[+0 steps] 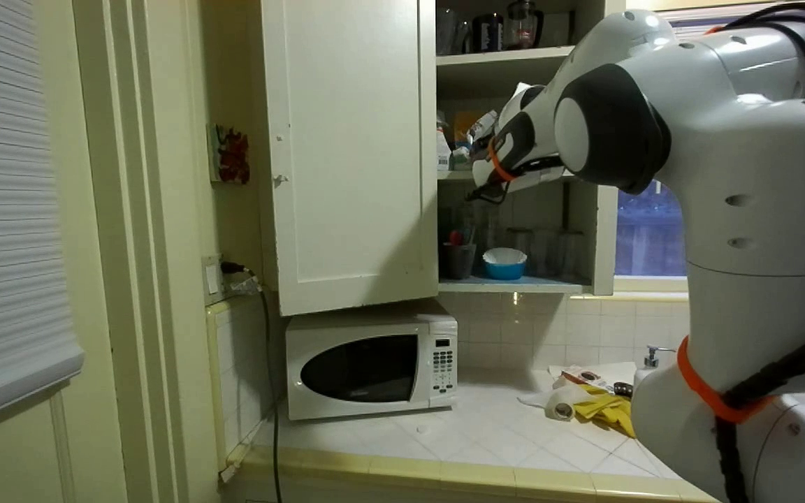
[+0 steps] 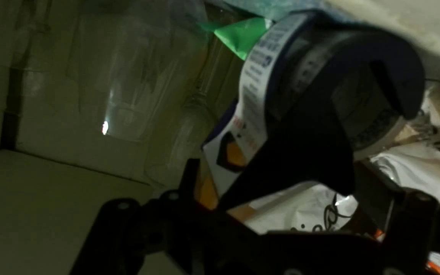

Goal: Put the black and white object on the second shelf of the open cabinet on the right.

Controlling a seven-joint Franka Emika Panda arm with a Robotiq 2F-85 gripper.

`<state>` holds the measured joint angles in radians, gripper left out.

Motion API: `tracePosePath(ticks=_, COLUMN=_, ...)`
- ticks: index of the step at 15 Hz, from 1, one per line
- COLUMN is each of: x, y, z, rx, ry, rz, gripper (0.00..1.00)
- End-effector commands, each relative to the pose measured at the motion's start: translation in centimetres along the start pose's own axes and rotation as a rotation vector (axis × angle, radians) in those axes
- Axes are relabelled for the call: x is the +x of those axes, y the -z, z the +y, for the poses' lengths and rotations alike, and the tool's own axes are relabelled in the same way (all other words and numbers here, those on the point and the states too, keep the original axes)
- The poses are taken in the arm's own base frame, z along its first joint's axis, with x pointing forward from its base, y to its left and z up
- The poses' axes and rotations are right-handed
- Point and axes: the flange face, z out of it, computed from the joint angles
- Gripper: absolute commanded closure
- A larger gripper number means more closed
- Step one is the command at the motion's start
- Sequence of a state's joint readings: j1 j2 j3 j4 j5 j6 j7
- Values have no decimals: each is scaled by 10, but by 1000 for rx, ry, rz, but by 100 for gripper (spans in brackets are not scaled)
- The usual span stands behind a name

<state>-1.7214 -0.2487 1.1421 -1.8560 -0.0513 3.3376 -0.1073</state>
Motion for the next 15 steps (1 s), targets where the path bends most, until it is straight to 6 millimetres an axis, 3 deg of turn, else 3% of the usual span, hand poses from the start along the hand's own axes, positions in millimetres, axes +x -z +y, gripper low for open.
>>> tracePosePath(ticks=1, x=9, y=9, z=4, rx=-15, ry=-7, rz=-2, gripper=0)
tracePosePath(ticks=9, x=29, y=37, z=16, rx=-31, ry=10, rz=30, gripper=0)
tracePosePath(ticks=11, x=31, y=34, z=-3, rx=53, ry=20, rz=39, gripper=0)
tracePosePath(ticks=15, x=36, y=43, z=-71, rx=227, ry=22, rz=80, gripper=0)
